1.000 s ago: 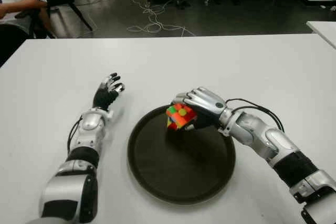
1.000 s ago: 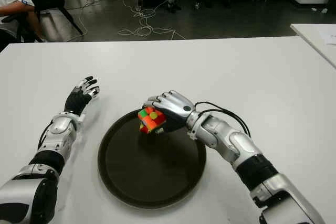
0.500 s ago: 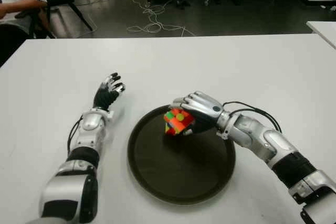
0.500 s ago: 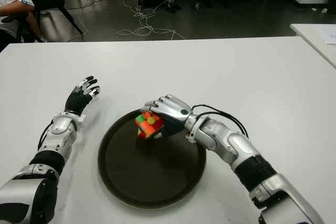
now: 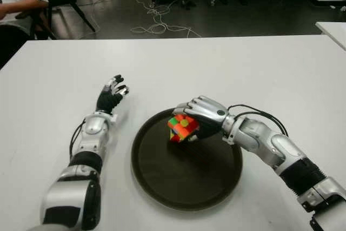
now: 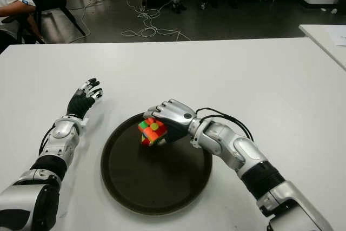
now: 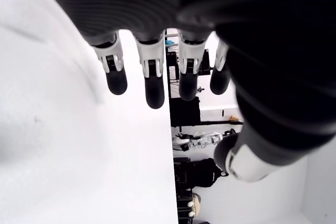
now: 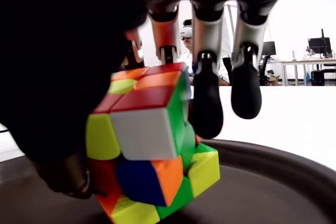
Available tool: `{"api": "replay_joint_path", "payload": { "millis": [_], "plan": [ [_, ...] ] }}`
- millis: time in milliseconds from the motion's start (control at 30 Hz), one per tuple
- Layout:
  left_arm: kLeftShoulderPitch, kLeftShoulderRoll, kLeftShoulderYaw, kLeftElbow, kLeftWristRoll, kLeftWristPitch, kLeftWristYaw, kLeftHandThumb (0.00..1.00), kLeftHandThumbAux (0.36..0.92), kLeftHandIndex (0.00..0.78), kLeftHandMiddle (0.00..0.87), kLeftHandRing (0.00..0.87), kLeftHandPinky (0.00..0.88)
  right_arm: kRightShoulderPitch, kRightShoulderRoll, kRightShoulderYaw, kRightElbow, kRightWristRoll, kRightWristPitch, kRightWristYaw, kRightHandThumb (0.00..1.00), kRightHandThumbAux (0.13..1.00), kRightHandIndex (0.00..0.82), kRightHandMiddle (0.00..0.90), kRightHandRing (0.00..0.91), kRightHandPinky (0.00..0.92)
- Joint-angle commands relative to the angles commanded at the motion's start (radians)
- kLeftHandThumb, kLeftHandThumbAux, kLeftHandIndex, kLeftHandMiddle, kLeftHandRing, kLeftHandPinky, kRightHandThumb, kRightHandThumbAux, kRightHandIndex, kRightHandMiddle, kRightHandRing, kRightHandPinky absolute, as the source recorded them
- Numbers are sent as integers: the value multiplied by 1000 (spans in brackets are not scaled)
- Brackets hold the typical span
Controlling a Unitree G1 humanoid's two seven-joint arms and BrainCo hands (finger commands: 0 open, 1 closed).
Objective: Pick up the Rubik's Cube and put it in the plate
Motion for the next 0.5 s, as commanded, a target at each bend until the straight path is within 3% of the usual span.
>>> {"api": "replay_joint_path", "payload": {
  "millis": [167,267,367,400,500],
  "plan": [
    [-2,1,-1,2,1,4,5,183,707,72,121,105,68,7,1,-5,-2,-7,-13,-38,692,730,424,617,639,649],
    [-3,-1,1,3,-1,8,12,183,711,74,126,108,71,11,1,-9,1,-19,-27,-85,690,731,421,548,569,573],
    [-5,-4,4,1,-5,12,20,186,717,69,129,112,74,10,1,-4,14,-27,-32,-109,677,737,406,346,370,362],
    [-5,-5,4,1,-5,13,21,185,717,67,130,112,72,9,1,-3,17,-28,-30,-109,478,751,284,262,284,282],
    [-4,-6,4,0,-5,14,25,178,720,64,131,111,65,11,-1,3,19,-34,-10,-96,176,740,98,108,124,140]
  ]
}}
